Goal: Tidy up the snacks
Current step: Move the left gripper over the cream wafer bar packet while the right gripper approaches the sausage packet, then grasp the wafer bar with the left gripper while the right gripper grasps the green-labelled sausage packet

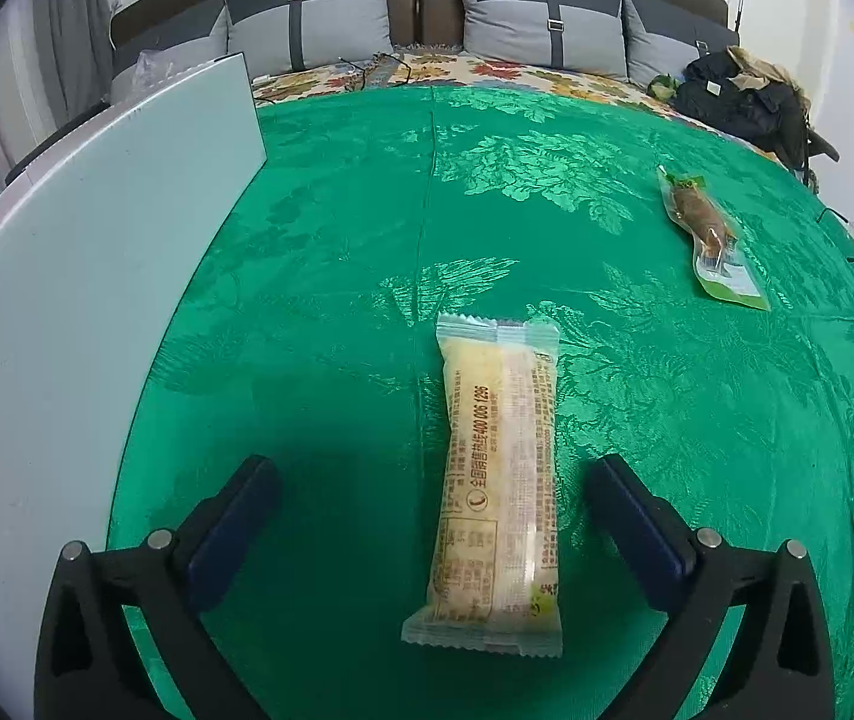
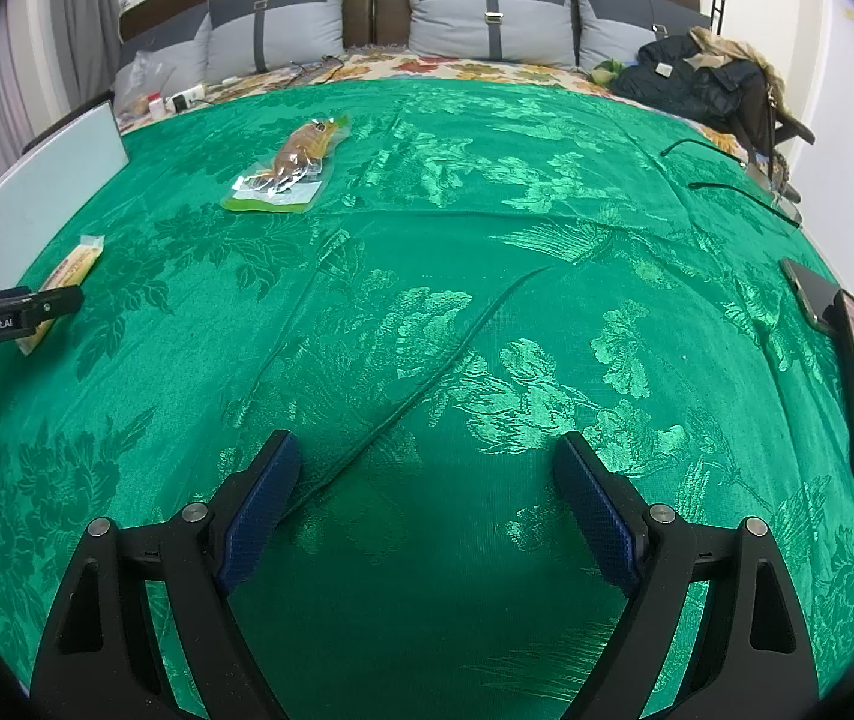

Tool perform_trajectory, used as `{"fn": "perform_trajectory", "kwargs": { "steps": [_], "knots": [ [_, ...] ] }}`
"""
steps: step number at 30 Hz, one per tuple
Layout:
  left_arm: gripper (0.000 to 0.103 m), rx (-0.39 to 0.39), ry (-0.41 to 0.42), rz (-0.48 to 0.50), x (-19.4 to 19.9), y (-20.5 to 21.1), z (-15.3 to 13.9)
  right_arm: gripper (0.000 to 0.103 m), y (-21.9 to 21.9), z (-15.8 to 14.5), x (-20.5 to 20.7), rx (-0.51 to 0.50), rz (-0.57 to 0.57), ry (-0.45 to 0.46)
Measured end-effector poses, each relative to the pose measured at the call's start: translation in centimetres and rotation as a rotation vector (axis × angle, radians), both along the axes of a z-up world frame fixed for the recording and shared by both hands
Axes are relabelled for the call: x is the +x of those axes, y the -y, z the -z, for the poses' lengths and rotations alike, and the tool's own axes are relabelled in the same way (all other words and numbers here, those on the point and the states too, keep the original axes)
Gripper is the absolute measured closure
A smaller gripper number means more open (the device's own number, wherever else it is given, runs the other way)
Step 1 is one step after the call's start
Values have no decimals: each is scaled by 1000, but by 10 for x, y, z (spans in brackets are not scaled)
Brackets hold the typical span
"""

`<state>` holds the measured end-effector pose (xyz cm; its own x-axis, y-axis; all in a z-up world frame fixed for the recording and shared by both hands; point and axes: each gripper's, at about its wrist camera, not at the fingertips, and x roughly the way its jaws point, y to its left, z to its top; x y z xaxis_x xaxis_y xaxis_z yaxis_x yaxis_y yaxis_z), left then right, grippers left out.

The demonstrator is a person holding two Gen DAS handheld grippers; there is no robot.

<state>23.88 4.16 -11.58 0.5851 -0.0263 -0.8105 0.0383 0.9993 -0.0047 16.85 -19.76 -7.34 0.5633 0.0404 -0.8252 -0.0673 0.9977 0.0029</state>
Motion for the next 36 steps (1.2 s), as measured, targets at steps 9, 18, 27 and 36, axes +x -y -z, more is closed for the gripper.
{"fn": "perform_trajectory", "kwargs": {
  "steps": [9,18,27,36],
  "knots": [
    [0,0,0,1,0,0,0,14,0,0,0,0,0,0],
    [0,0,0,1,0,0,0,15,-13,-16,38,102,33,-24],
    [0,0,0,1,0,0,0,15,-79,-19,191,203,3,-82],
    [0,1,0,2,0,0,0,16,-113,13,229,-9,7,-185]
  ]
}}
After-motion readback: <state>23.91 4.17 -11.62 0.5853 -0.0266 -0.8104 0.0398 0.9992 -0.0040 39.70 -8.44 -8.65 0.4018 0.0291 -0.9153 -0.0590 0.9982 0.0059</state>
